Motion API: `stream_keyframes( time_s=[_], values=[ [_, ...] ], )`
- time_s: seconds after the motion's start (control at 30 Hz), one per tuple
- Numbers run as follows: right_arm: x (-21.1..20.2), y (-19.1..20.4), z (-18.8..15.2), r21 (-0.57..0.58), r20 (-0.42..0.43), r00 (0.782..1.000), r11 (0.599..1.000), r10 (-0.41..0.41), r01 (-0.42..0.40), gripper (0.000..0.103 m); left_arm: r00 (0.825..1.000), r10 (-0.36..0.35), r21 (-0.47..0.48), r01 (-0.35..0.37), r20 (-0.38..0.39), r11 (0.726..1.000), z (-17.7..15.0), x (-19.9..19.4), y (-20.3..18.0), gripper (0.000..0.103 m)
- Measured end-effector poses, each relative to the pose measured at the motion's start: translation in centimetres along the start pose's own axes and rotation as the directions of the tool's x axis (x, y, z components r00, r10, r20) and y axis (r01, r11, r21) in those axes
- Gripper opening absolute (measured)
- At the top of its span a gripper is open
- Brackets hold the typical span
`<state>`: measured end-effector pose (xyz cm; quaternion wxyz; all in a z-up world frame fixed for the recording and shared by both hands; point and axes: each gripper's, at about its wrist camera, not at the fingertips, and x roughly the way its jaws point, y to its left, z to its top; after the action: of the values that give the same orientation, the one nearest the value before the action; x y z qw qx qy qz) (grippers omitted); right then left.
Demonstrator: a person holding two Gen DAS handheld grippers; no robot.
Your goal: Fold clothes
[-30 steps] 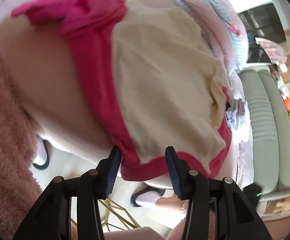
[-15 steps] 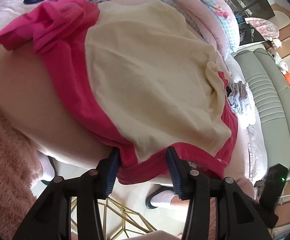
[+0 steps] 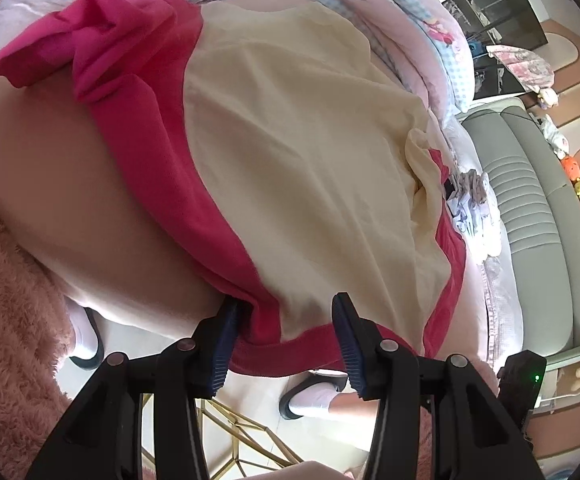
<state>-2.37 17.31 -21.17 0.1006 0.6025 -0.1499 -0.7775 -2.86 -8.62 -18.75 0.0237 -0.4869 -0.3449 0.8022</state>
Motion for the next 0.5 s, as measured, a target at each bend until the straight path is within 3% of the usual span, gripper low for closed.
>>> stream_keyframes(
  time_s=[0.1, 0.23, 0.37, 0.4, 0.47, 0.5],
  values=[
    [-0.9, 1.0, -0.8, -0.066, -0.011, 1.000, 0.998, 0.004, -0.004, 0.013, 1.000, 0.017, 0.025, -0.017, 0.003, 1.000, -0.4, -0.3, -0.7, 0.043],
    [-2.4, 1.9, -1.6, -0.119, -0.050, 0.996, 0.991, -0.069, 0.063, 0.016, 0.998, 0.046, 0.072, -0.049, 0.051, 0.996, -0.7, -2.4, -2.4, 0.043],
    [-7.5, 0.5, -1.1, -0.135, 0.087, 0.988, 0.981, -0.131, 0.142, 0.022, 0.994, 0.055, 0.178, -0.072, 0.098, 0.981, -0.1, -3.7, -5.3, 0.043],
    [-7.7, 0.5, -0.5, -0.136, 0.118, 0.987, 0.983, -0.111, 0.127, 0.028, 0.995, 0.061, 0.201, -0.076, 0.082, 0.977, 0.2, -2.7, -5.7, 0.043],
    [-7.9, 0.4, 0.8, -0.139, 0.172, 0.982, 0.985, -0.078, 0.102, 0.030, 0.994, 0.104, 0.223, -0.108, 0.030, 0.969, 0.7, 0.0, -6.1, 0.043],
    [-7.0, 0.6, 1.4, -0.142, 0.156, 0.983, 0.983, -0.095, 0.117, 0.030, 0.993, 0.122, 0.211, -0.118, -0.006, 0.970, 0.8, 0.8, -5.5, 0.043]
  ],
)
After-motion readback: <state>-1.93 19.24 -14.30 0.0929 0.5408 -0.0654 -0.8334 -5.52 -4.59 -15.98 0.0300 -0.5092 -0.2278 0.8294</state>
